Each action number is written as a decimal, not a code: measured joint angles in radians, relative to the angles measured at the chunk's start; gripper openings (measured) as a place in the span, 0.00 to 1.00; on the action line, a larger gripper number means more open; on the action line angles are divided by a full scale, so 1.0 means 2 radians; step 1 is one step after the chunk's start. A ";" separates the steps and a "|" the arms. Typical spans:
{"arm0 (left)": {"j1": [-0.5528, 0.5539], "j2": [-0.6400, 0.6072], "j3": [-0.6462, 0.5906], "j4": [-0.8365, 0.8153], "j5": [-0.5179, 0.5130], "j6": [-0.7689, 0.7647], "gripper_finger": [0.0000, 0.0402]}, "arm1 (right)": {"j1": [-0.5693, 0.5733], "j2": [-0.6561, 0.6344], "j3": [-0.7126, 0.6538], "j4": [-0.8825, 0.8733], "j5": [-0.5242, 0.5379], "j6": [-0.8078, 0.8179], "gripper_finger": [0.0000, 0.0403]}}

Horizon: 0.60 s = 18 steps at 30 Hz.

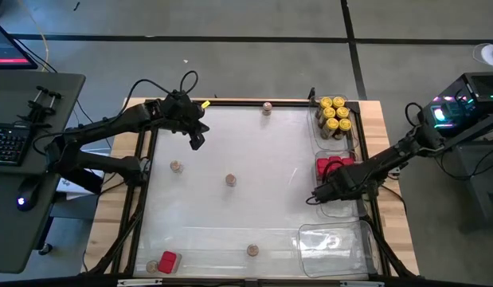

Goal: Sort spices by type
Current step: Adjust the red seasoning can in the middle transparent bin

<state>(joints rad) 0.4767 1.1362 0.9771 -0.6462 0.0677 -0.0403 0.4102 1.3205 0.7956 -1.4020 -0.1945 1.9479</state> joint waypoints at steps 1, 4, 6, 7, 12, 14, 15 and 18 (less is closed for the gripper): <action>0.000 0.000 0.000 -0.002 0.000 0.000 0.00 | 0.000 0.000 0.000 0.000 0.009 0.005 0.00; 0.000 0.000 0.000 -0.004 0.000 0.000 0.00 | 0.000 0.000 0.000 0.001 0.020 0.017 0.00; 0.000 0.000 0.000 -0.004 0.000 0.000 0.00 | 0.000 0.000 0.000 0.001 0.020 0.016 0.00; 0.000 0.000 0.000 -0.003 0.000 0.000 0.00 | 0.000 0.000 0.000 0.000 0.020 0.013 0.00; 0.000 0.000 0.000 -0.003 0.000 0.000 0.00 | 0.000 0.000 0.001 -0.002 0.040 0.024 0.00; 0.000 0.000 0.000 -0.003 0.000 0.000 0.00 | 0.000 0.000 0.001 0.000 0.043 0.025 0.00; 0.000 0.000 0.000 -0.003 0.000 0.000 0.00 | 0.000 0.000 0.004 0.000 0.040 0.016 0.00; 0.000 0.000 0.000 -0.009 0.000 0.005 0.00 | 0.006 0.000 0.026 -0.006 0.031 -0.006 0.00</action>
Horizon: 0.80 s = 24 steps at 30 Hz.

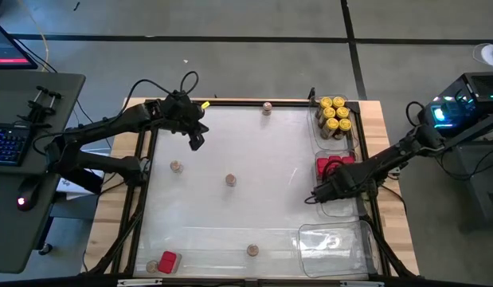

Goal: Sort spices by type
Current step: Adjust the red seasoning can in the middle transparent bin, then put the red seasoning can into the middle transparent bin

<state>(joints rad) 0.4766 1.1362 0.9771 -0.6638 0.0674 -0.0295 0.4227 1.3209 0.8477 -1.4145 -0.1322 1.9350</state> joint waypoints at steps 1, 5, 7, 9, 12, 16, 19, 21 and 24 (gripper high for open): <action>0.000 0.000 0.000 -0.001 0.000 0.005 0.00 | 0.003 0.000 0.012 -0.009 0.000 -0.003 0.00; 0.000 0.000 0.000 -0.001 0.000 0.016 0.00 | 0.023 0.000 0.074 -0.065 0.019 0.001 0.00; -0.001 -0.002 0.000 -0.008 0.012 0.009 0.00 | 0.035 0.000 0.110 -0.081 0.048 0.015 0.00; -0.007 -0.012 0.000 -0.036 0.084 0.021 0.00 | 0.048 0.000 0.138 -0.077 0.111 0.026 0.00; -0.035 -0.038 0.000 -0.093 0.227 0.040 0.00 | 0.059 0.000 0.162 -0.053 0.231 0.050 0.00; -0.128 -0.090 0.000 -0.165 0.231 -0.011 0.00 | 0.055 0.001 0.157 0.022 0.381 0.048 0.00; -0.232 -0.125 0.000 -0.214 0.172 -0.091 0.00 | 0.043 0.001 0.143 0.094 0.454 0.009 0.00; -0.311 -0.140 0.000 -0.222 0.134 -0.173 0.00 | 0.033 0.001 0.135 0.139 0.478 -0.033 0.00; -0.442 -0.143 0.000 -0.202 0.089 -0.289 0.00 | 0.018 0.001 0.133 0.189 0.482 -0.108 0.00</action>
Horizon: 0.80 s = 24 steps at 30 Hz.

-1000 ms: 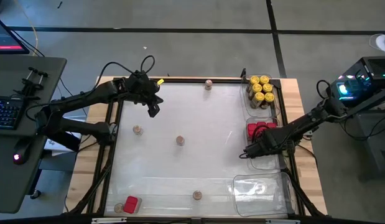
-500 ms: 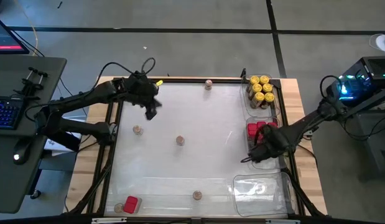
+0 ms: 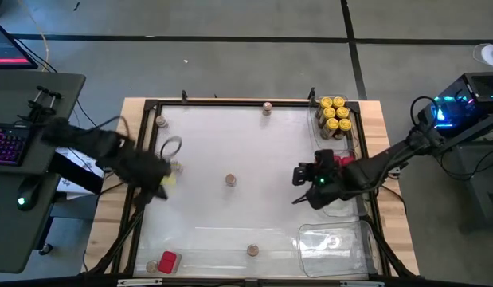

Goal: Sort spices by type
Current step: Put the red seasoning can into the middle transparent bin

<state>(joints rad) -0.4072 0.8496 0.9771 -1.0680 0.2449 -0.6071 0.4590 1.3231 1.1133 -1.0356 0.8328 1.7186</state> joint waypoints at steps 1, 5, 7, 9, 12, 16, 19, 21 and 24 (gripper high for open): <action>-0.042 0.006 0.000 0.012 -0.013 -0.024 0.00 | -0.004 0.000 0.000 0.010 -0.001 -0.022 0.00; -0.193 0.065 0.000 0.049 -0.060 -0.057 0.00 | -0.015 0.000 0.000 0.036 -0.002 -0.084 0.00; -0.248 0.108 0.000 0.063 -0.060 -0.060 0.00 | -0.018 0.000 0.000 0.047 -0.003 -0.106 0.00; -0.288 0.148 0.000 0.070 -0.051 -0.064 0.00 | -0.018 0.000 0.000 0.055 -0.006 -0.128 0.00; -0.321 0.201 0.000 0.089 -0.050 -0.075 0.00 | -0.018 0.000 0.000 0.064 -0.008 -0.156 0.00; -0.328 0.243 0.000 0.163 -0.052 -0.067 0.00 | -0.018 0.000 0.000 0.064 -0.014 -0.166 0.00; -0.325 0.260 0.000 0.210 -0.066 -0.043 0.00 | -0.018 0.000 0.000 0.064 -0.020 -0.166 0.00; -0.322 0.267 0.000 0.218 -0.087 -0.033 0.00 | -0.018 0.000 0.000 0.064 -0.027 -0.167 0.00; -0.313 0.276 0.000 0.220 -0.104 -0.006 0.00 | -0.017 0.000 -0.001 0.064 -0.034 -0.179 0.00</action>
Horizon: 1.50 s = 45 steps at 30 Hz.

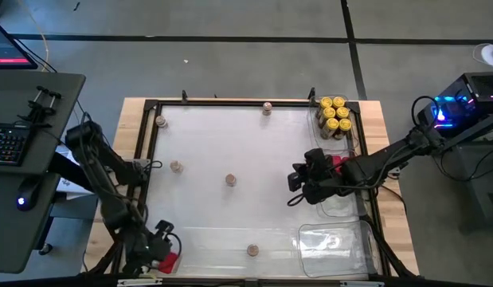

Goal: Sort spices by type
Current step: Put the red seasoning can into the middle transparent bin

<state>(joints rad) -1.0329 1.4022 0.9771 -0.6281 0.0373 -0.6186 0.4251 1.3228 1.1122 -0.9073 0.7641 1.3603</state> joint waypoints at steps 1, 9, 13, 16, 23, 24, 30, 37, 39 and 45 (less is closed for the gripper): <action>0.004 0.005 0.000 0.002 -0.001 0.014 0.00 | 0.000 0.000 0.000 0.000 -0.003 -0.005 0.00; 0.021 0.033 0.000 0.034 0.033 0.070 0.00 | 0.000 0.000 0.000 0.000 -0.022 -0.027 0.00; 0.026 0.049 0.000 0.037 0.033 0.082 0.00 | 0.000 0.000 0.000 0.000 -0.022 -0.034 0.00; 0.031 0.057 0.002 0.039 0.034 0.091 0.00 | 0.000 0.000 0.000 0.000 -0.024 -0.042 0.00; 0.081 0.054 0.002 0.012 -0.001 0.111 0.00 | 0.000 0.000 0.000 -0.002 -0.025 -0.043 0.00; 0.092 0.052 0.002 0.009 -0.006 0.122 0.00 | 0.000 0.000 0.000 -0.003 -0.025 -0.043 0.00; 0.164 0.052 0.002 0.007 -0.053 0.237 0.00 | 0.000 0.000 0.000 -0.004 -0.039 -0.043 0.00; 0.281 0.054 -0.001 0.050 -0.081 0.368 0.00 | 0.000 0.000 0.000 -0.004 -0.043 -0.041 0.00; 0.310 0.059 -0.001 0.084 -0.080 0.408 0.00 | 0.000 0.000 0.000 -0.004 -0.043 -0.040 0.00; 0.378 0.102 -0.001 0.218 -0.039 0.481 0.00 | 0.000 0.000 0.000 0.000 -0.042 -0.038 0.00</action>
<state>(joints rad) -0.2767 1.6072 0.9752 -0.1918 -0.0407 0.3433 0.4259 1.3228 1.1122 -0.9073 0.6796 1.2840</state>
